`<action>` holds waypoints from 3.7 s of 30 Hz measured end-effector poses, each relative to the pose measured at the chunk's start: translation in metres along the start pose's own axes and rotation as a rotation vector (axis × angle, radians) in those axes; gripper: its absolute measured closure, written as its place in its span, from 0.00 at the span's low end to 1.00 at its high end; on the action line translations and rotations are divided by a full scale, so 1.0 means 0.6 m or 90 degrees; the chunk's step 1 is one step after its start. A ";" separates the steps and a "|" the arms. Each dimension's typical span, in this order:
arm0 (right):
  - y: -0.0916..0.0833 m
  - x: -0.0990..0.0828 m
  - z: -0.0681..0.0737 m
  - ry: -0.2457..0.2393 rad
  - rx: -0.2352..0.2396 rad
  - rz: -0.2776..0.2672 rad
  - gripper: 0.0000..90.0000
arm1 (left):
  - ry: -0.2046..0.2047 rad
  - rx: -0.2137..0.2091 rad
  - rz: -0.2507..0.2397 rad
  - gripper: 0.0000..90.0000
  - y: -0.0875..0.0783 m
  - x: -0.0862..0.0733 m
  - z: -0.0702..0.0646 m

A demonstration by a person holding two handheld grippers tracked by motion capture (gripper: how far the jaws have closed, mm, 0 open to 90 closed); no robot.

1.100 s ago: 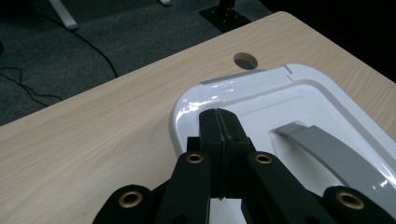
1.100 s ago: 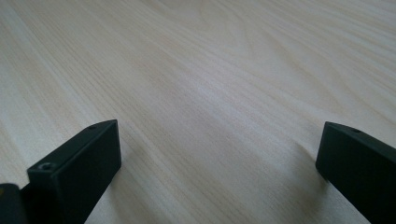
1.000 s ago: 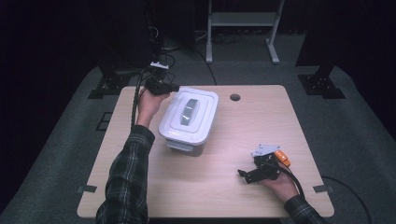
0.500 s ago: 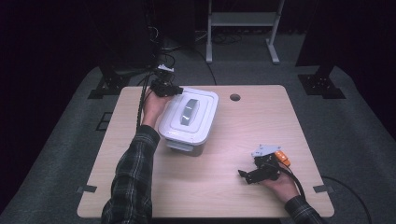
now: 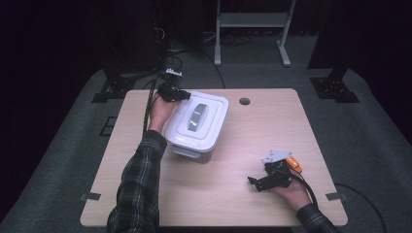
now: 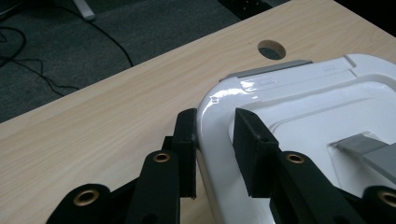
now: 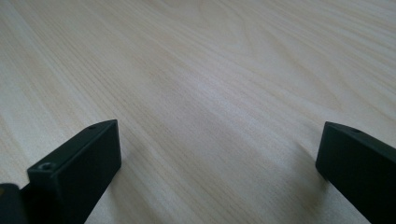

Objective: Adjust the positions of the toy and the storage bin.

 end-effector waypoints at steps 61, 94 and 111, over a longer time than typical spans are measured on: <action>0.000 0.000 0.000 0.000 0.000 0.000 0.00 | 0.035 -0.127 0.011 0.61 -0.110 -0.102 -0.147; -0.001 0.000 0.000 0.003 -0.003 0.000 0.00 | 0.058 -0.090 -0.005 0.77 -0.138 -0.153 -0.195; -0.002 -0.001 0.000 0.003 -0.002 0.001 0.00 | 0.074 -0.125 -0.002 0.77 -0.110 -0.140 -0.250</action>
Point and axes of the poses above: each handheld gripper's, and its own axes: y roughly forward along the jaws, x roughly out of its top, z roughly to its left, the point moved 8 cm from there along y, roughly forward along the jaws, and after that the axes turned 3 degrees about -x, right-handed, at the moved point
